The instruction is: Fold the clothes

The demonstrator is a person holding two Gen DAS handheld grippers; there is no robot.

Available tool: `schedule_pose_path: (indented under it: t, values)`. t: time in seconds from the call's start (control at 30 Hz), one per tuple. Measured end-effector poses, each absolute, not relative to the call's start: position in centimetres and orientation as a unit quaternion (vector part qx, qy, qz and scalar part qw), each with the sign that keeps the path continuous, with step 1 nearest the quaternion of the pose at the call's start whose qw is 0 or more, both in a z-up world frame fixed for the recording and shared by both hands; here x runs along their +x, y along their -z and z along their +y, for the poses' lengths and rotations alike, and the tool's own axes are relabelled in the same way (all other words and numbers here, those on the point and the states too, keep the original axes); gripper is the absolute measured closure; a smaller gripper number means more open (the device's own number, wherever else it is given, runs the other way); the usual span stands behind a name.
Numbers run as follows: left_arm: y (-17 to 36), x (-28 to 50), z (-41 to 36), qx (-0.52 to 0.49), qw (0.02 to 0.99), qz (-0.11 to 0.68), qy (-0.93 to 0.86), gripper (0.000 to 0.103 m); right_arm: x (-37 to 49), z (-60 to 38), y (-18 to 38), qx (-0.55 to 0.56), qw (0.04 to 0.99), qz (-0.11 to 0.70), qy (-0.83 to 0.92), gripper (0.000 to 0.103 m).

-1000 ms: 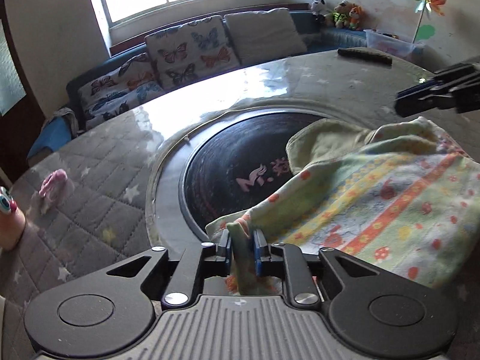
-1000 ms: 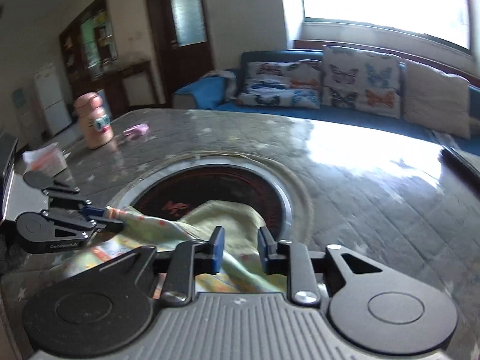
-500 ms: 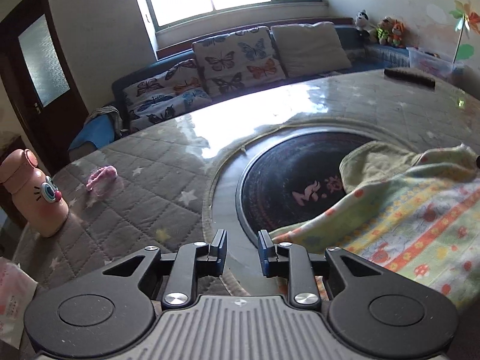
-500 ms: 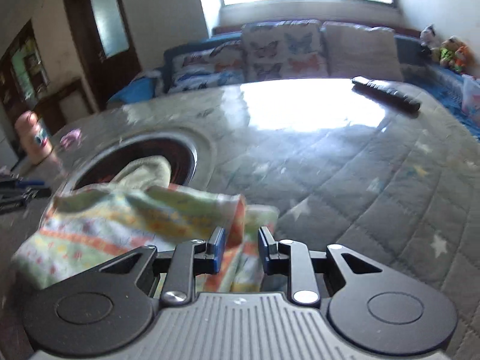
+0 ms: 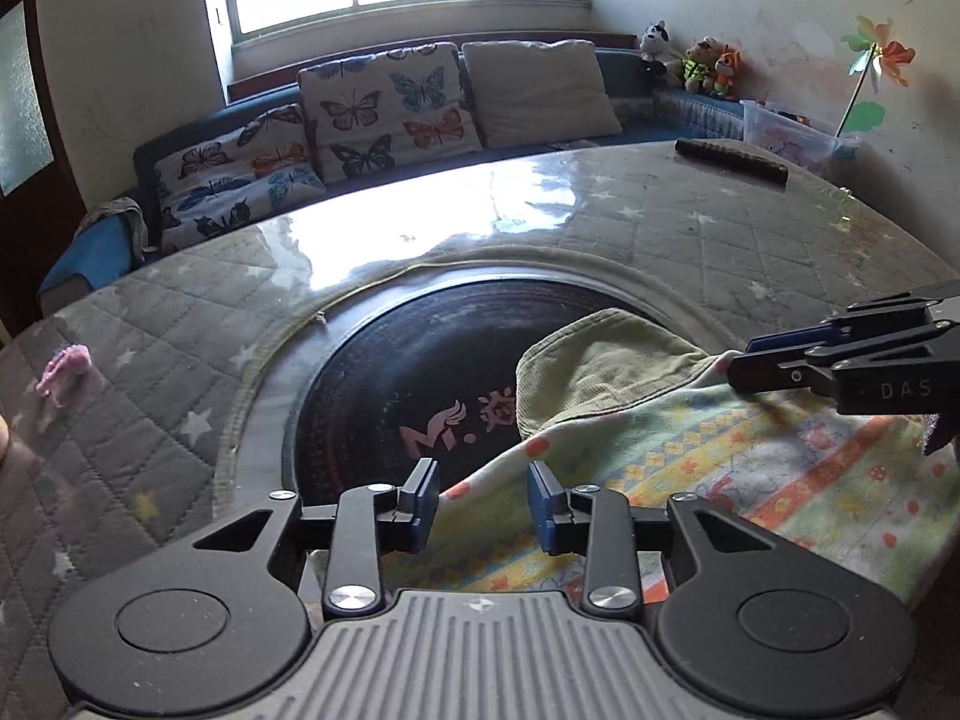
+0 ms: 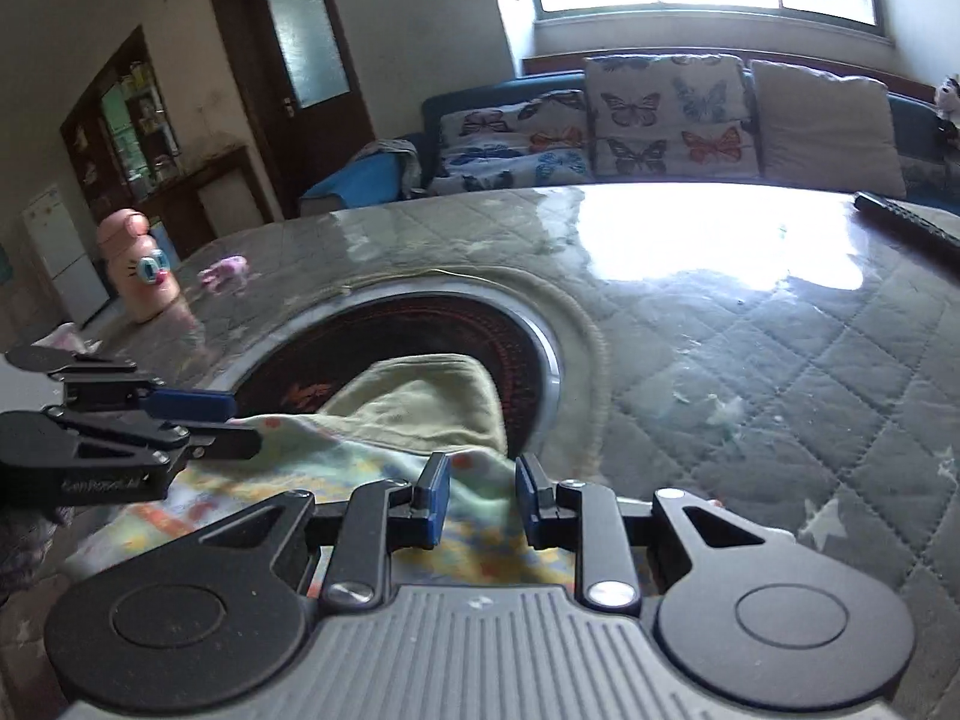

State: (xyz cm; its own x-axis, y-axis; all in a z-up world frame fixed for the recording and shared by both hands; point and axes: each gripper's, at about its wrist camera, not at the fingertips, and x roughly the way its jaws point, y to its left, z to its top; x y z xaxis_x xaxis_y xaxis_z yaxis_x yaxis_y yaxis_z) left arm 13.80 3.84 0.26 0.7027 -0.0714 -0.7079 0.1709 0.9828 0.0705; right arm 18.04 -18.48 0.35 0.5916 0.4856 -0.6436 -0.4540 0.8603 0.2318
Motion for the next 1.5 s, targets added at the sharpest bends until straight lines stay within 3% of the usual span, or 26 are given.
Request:
schedule_pose_path:
  t: [0.37,0.43,0.63,1.17,1.5]
  values:
    - [-0.9,12.5,4.6,0.039,0.926,0.37,0.062,0.04,15.6,-17.6,-2.5,-0.004,0.894,0.341,-0.292,0.078]
    - [-1.3,11.8,4.3,0.042,0.929,0.361,0.066,0.025,14.8,-16.7,-2.7,-0.014,0.89,0.338,-0.307,0.078]
    - [-2.2,9.5,4.0,0.044,0.937,0.34,0.072,0.003,12.9,-14.7,-2.4,-0.06,0.883,0.329,-0.329,0.069]
    - [-1.6,5.3,5.4,0.027,0.938,0.344,0.036,0.0,6.4,-13.2,-1.8,-0.133,0.877,0.3,-0.352,0.054]
    - [-0.5,3.5,5.4,0.02,0.936,0.351,0.026,0.0,4.0,-14.4,-1.6,-0.116,0.881,0.293,-0.353,0.045]
